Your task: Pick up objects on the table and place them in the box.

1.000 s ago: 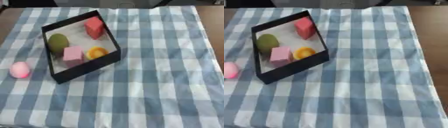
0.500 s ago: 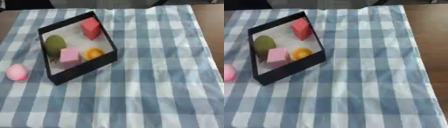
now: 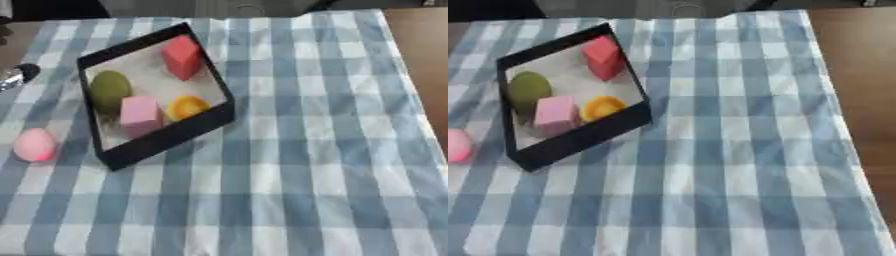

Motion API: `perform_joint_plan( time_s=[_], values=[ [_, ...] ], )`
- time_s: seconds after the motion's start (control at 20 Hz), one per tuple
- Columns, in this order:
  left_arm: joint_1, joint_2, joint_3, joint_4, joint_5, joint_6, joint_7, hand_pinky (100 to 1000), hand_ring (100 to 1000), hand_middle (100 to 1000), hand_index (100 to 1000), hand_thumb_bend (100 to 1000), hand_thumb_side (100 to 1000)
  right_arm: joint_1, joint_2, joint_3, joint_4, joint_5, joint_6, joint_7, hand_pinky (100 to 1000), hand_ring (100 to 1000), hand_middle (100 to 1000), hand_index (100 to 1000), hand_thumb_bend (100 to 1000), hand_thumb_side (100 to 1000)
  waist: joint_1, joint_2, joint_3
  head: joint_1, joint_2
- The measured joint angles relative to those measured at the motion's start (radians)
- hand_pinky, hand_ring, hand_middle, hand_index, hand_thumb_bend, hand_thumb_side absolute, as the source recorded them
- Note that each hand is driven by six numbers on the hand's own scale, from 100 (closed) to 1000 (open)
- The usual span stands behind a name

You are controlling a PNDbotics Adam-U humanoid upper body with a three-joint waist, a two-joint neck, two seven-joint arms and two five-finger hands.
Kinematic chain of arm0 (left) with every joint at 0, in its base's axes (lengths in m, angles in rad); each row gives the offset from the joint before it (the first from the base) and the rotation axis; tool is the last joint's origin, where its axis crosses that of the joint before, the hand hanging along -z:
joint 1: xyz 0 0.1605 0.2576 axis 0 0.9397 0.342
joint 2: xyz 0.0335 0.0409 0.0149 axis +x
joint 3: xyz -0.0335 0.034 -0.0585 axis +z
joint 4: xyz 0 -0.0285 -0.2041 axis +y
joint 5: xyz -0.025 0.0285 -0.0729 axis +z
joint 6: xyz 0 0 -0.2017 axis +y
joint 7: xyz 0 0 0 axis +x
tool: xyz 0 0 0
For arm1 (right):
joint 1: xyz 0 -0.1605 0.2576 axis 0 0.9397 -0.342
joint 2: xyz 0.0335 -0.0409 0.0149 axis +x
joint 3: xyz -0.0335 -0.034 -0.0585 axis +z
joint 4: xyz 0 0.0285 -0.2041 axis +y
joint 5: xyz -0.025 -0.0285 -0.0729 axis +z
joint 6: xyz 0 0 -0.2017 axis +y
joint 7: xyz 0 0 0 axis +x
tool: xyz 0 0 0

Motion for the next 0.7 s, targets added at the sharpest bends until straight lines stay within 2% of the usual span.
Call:
perform_joint_plan(
  time_s=[0.25,0.45,0.7],
  values=[
    [-0.008,0.000,-0.034,0.002,0.017,0.024,-0.024,854,852,757,873,413,521,0.000,0.001,0.000,0.001,0.000,0.002,0.001,840,726,751,824,493,413,0.000,0.000,-0.004,0.007,0.000],
    [-0.015,0.000,-0.049,0.002,0.045,0.031,-0.044,861,864,766,880,372,448,0.001,0.009,0.000,0.007,0.000,0.004,0.003,840,725,750,824,494,413,0.000,0.000,-0.006,0.014,0.000],
    [-0.010,0.000,-0.047,0.002,0.113,-0.002,-0.118,868,871,767,880,398,460,0.009,0.009,0.000,0.012,0.000,0.006,0.000,840,723,748,823,492,414,0.000,0.000,-0.003,0.014,0.000]
  ],
)
